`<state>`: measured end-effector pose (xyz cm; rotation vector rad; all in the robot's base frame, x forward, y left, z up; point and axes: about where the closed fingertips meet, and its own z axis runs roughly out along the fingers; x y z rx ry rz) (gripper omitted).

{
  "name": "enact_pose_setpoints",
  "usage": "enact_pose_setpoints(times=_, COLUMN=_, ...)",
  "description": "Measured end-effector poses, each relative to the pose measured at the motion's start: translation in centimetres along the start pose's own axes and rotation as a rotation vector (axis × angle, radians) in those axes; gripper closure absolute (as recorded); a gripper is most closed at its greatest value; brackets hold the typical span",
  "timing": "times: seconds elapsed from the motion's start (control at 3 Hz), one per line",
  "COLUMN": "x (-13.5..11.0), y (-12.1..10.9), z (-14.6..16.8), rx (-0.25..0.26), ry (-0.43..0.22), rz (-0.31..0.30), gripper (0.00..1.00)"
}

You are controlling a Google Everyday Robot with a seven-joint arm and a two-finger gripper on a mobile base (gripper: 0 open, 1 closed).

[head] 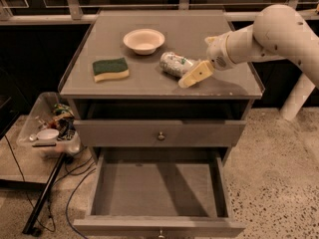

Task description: Pick 7up can from middle drawer and place on counter

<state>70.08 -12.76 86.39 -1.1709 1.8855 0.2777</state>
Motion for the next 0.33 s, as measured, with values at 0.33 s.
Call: enact_pose_setpoints(times=0.33, x=0.00, y=0.00, z=0.00, rx=0.000, ry=0.000, rz=0.000, gripper=0.00)
